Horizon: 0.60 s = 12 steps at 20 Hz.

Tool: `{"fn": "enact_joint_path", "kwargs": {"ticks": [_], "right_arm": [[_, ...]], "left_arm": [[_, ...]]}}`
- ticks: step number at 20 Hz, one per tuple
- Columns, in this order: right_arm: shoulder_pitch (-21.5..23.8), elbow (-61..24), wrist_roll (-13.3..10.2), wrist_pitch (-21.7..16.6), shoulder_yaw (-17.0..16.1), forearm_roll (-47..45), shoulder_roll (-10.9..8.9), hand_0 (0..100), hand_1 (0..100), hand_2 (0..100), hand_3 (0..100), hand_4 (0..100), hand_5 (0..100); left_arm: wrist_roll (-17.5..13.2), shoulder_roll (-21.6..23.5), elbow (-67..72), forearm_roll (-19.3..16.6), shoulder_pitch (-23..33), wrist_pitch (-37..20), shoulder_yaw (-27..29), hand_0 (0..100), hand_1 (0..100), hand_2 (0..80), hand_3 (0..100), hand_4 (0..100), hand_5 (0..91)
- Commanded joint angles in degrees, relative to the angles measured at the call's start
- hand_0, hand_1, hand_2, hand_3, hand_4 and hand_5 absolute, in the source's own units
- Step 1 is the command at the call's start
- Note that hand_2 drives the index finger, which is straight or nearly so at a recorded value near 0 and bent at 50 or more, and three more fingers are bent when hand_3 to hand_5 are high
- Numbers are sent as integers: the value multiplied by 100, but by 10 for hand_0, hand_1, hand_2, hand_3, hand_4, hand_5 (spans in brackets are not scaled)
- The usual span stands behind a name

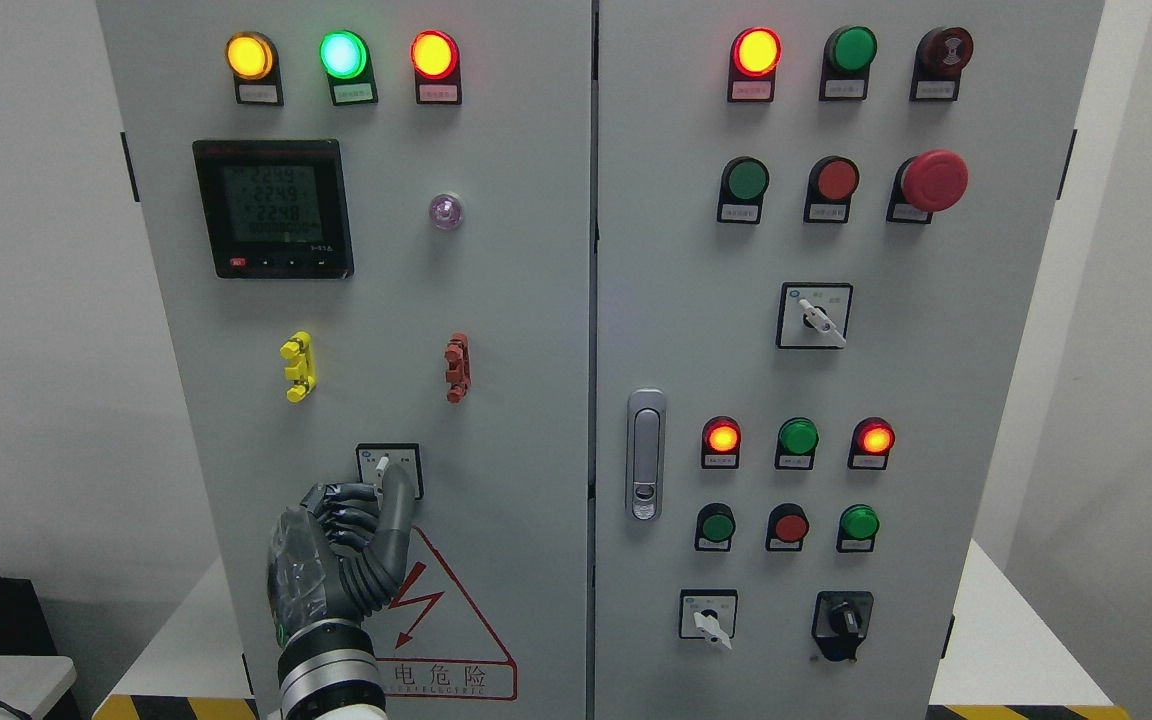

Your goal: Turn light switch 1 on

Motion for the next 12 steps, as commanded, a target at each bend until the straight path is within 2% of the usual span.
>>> {"fn": "enact_joint_path", "kwargs": {"ticks": [1,12], "right_arm": [[-5,0,-2,6,97,-140,-5,120,389,0,0,0,0],[4,0,-2,-2,97,-140,-5,120,389,0,0,0,0]], "left_arm": [[-5,0,-3,3,-9,4,2,308,374,491,760,803,783],[-14,0,6,3,-35,12,-7,314,374,495,761,804,783]]}}
